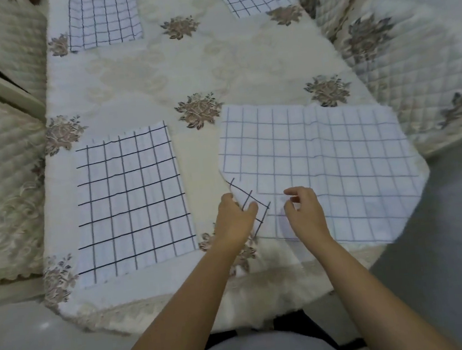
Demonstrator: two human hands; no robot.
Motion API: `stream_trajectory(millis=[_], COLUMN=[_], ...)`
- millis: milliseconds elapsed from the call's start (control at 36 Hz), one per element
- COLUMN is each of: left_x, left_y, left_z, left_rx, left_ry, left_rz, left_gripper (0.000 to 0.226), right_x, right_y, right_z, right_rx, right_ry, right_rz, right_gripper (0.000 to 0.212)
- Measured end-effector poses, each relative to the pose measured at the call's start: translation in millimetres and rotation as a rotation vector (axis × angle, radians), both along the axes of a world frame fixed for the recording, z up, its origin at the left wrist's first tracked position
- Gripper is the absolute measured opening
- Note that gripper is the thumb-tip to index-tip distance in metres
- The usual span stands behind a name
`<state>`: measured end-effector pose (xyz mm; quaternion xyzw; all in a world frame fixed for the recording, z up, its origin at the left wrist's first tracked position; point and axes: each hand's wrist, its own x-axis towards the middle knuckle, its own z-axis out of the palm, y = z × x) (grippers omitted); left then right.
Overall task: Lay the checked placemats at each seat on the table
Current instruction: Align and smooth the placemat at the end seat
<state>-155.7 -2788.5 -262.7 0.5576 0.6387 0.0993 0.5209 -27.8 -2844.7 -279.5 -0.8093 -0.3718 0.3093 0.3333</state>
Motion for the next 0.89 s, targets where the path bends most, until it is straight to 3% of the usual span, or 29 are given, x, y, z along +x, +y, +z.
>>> stream_trajectory(millis=[167,250,333,472,611,806,889], left_x=[37,47,45,19,-17,-59,-70], left_y=[2,4,1,-2,-9,-12,-10], left_z=[-7,-14,-20,-23,-15,11,21], left_rx=[0.040,0.040,0.104,0.200,0.255,0.402,0.424], left_ry=[0.100,0.184,0.159,0.070,-0.004,-0.028,-0.034], left_rz=[0.202,0.214,0.259,0.518,0.730,0.685,0.533], left_gripper=[0.080,0.057,0.009,0.035,0.035,0.035,0.027], right_x=[38,48,55,60,42,13,6], right_y=[-7,-6,-9,-18,-13,6,10], right_z=[-3,-4,-5,-16,-23,-29,-28], right_rx=[-0.054,-0.068,-0.091,-0.085,-0.155,-0.168,-0.181], right_ry=[0.079,0.087,0.030,-0.323,-0.419,-0.465,-0.528], right_rz=[0.065,0.124,0.235,0.498,0.613,0.755,0.771], right_gripper=[0.031,0.033,0.037,0.051,0.057,0.065,0.055])
